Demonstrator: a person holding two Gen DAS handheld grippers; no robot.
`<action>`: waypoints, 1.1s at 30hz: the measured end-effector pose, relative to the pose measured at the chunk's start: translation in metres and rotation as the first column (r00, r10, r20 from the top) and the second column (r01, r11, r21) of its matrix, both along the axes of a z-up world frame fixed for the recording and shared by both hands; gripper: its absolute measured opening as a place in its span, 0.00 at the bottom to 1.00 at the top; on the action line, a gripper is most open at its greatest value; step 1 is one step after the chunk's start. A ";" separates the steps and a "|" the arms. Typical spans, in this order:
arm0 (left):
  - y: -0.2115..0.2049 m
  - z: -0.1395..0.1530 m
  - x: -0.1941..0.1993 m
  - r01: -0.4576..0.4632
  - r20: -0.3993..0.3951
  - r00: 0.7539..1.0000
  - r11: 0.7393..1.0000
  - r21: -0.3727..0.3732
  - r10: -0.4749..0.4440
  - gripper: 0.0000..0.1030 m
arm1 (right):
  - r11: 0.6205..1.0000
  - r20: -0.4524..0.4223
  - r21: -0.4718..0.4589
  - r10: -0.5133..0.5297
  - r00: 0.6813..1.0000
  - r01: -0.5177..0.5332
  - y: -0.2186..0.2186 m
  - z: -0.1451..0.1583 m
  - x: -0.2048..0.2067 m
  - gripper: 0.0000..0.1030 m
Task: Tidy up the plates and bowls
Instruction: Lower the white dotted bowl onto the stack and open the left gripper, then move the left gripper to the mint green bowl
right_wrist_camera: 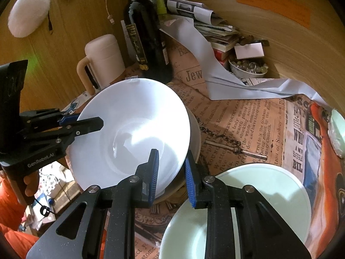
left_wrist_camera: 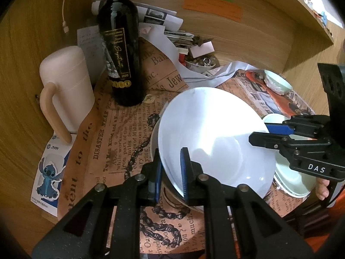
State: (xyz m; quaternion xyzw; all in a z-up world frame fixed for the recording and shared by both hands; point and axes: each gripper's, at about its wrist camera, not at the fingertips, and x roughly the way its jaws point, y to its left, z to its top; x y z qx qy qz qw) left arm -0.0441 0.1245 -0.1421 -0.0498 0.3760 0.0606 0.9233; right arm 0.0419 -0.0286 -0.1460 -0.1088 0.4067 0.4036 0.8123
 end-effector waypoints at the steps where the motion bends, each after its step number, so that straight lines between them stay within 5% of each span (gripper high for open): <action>1: 0.000 0.002 -0.001 -0.008 0.010 1.000 1.000 0.015 0.008 0.15 | 1.000 0.011 -0.002 -0.008 1.000 0.008 -0.001 0.001 0.000 0.22; 6: 0.002 0.020 -0.008 -0.023 0.091 0.996 0.999 0.046 0.019 0.28 | 0.999 0.071 0.044 -0.019 0.997 0.016 -0.006 0.016 -0.002 0.37; 11: -0.003 0.029 -0.007 -0.028 0.130 0.991 0.998 0.062 0.020 0.35 | 0.998 0.082 0.052 -0.049 0.995 0.045 -0.016 0.020 0.004 0.37; 19: -0.037 0.061 0.009 0.043 0.238 0.969 0.996 0.077 -0.060 0.60 | 0.970 0.098 0.112 -0.226 0.969 0.215 -0.077 0.042 0.032 0.41; 24: -0.062 0.074 0.034 0.106 0.273 0.954 0.990 0.087 -0.126 0.67 | 0.919 0.135 0.133 -0.388 0.912 0.371 -0.135 0.055 0.055 0.43; 33: -0.106 0.076 0.102 0.233 0.219 0.946 0.971 0.050 -0.238 0.71 | 0.772 0.162 0.065 -0.633 0.757 0.632 -0.230 0.044 0.104 0.47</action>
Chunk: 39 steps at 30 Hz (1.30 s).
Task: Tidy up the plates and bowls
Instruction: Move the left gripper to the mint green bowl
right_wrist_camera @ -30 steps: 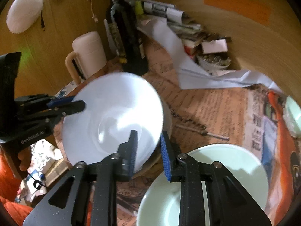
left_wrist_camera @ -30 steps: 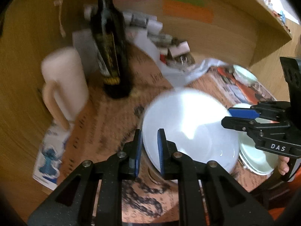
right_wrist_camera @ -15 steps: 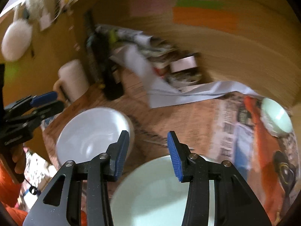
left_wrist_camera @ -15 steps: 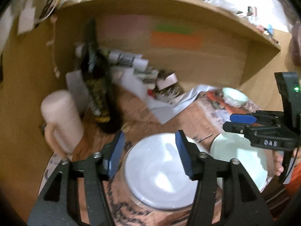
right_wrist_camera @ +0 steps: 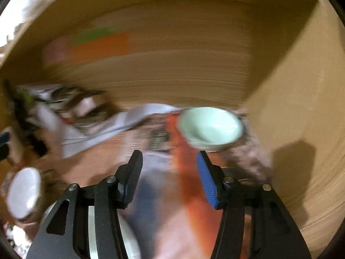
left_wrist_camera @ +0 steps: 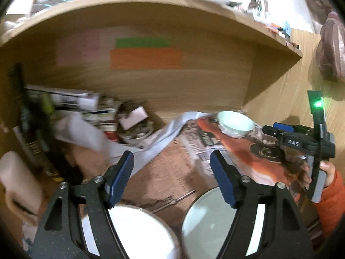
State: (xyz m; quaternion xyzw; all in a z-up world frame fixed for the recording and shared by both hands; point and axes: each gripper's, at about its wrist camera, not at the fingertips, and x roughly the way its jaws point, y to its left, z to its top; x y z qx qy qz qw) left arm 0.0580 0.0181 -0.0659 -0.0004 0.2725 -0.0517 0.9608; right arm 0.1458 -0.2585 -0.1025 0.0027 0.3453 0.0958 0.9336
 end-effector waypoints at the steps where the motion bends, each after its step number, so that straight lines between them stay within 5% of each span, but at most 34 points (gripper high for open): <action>1: -0.005 -0.001 0.011 0.012 -0.015 1.000 1.000 0.000 -0.012 0.71 | 1.000 -0.017 0.002 -0.030 0.999 0.030 -0.010 -0.005 0.009 0.47; 9: -0.025 -0.015 0.078 0.030 -0.110 0.994 0.998 0.051 -0.024 0.71 | 0.991 -0.128 0.042 -0.124 0.984 0.130 -0.046 -0.039 0.060 0.47; 20: -0.028 -0.029 0.143 0.052 -0.227 0.973 0.995 0.088 -0.031 0.71 | 0.992 -0.168 0.056 -0.106 0.980 0.117 -0.047 -0.062 0.083 0.47; 26: -0.031 -0.049 0.155 0.111 -0.311 0.948 0.988 0.107 -0.072 0.71 | 0.987 -0.165 0.091 -0.116 0.980 0.132 -0.048 -0.060 0.091 0.47; 33: -0.026 -0.063 0.149 0.173 -0.429 0.893 0.984 0.041 -0.139 0.71 | 0.975 -0.220 0.126 -0.150 0.964 0.181 -0.055 -0.073 0.112 0.47; 39: -0.024 -0.053 0.133 0.185 -0.383 0.913 0.979 0.089 -0.138 0.71 | 0.969 -0.261 0.140 -0.164 0.951 0.205 -0.057 -0.085 0.128 0.42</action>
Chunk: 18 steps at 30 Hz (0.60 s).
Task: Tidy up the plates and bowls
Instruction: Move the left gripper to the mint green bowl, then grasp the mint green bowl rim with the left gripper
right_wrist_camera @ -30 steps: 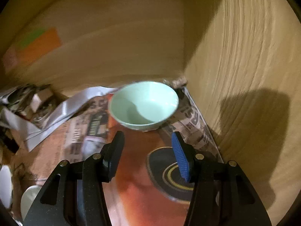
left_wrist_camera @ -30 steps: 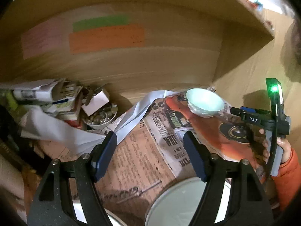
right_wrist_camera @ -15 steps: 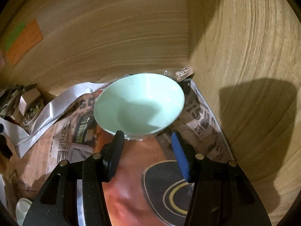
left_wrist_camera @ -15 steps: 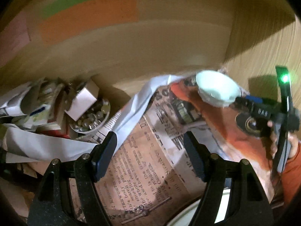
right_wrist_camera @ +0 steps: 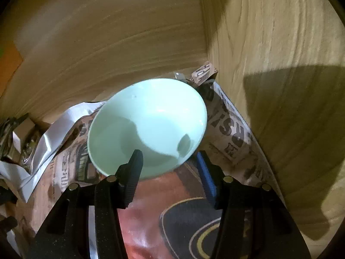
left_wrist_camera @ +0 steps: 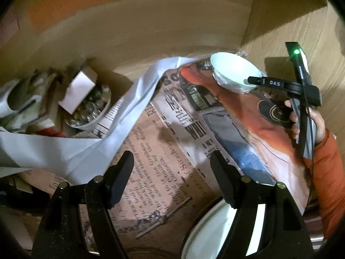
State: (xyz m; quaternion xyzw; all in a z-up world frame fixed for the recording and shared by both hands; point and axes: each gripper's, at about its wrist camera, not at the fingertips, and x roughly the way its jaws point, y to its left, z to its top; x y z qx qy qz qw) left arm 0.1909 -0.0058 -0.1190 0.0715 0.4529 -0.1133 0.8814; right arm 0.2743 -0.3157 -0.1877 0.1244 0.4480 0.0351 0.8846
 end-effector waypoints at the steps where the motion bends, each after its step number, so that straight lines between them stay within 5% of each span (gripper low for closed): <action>1: 0.000 0.001 -0.001 0.002 0.013 1.000 1.000 0.006 -0.002 0.71 | 1.000 -0.010 0.000 -0.005 1.000 0.005 0.000 -0.002 0.003 0.41; 10: -0.001 0.001 0.005 -0.020 0.030 0.999 1.000 0.004 0.020 0.71 | 0.999 -0.040 -0.013 0.029 0.999 -0.029 0.002 -0.009 0.008 0.20; 18: -0.004 -0.003 0.011 -0.066 0.031 0.997 0.998 0.025 0.065 0.71 | 0.976 -0.044 -0.047 0.212 0.976 -0.214 0.039 -0.004 -0.016 0.18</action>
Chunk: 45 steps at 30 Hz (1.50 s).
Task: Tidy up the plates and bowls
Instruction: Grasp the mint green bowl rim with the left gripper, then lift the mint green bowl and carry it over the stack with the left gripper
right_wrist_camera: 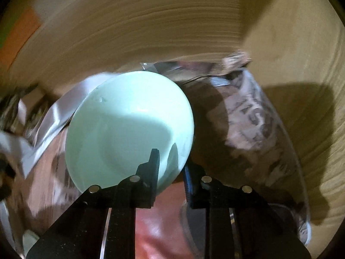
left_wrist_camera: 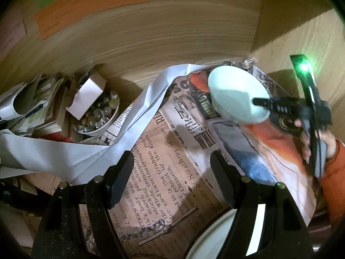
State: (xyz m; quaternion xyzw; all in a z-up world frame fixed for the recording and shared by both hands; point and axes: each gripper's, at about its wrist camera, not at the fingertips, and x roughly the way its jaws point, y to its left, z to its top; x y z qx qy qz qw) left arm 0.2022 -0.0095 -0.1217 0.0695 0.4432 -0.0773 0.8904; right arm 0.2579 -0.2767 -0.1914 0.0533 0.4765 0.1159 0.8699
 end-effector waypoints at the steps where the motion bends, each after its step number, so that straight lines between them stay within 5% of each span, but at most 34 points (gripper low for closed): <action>1: -0.001 -0.001 0.002 -0.004 -0.004 1.000 1.000 0.003 0.004 0.71 | 1.000 -0.002 0.001 0.023 1.000 -0.023 0.005 0.001 -0.005 0.18; 12: -0.012 -0.029 0.027 -0.034 -0.126 0.991 0.999 0.013 0.035 0.71 | 0.977 0.005 0.013 0.212 0.977 -0.212 0.039 0.000 -0.052 0.18; 20: -0.024 -0.046 0.040 -0.029 -0.183 0.983 0.999 0.028 0.034 0.70 | 0.975 0.013 0.031 0.218 0.976 -0.218 0.039 -0.007 -0.054 0.18; 31: -0.044 -0.058 0.058 0.030 -0.228 0.973 1.000 -0.001 -0.029 0.15 | 0.974 0.035 0.091 0.207 0.978 -0.209 0.037 -0.003 -0.063 0.20; 45: -0.044 -0.038 0.043 0.040 -0.167 0.985 0.999 -0.031 -0.045 0.15 | 0.982 0.102 0.097 0.151 0.983 -0.161 0.034 0.023 -0.079 0.20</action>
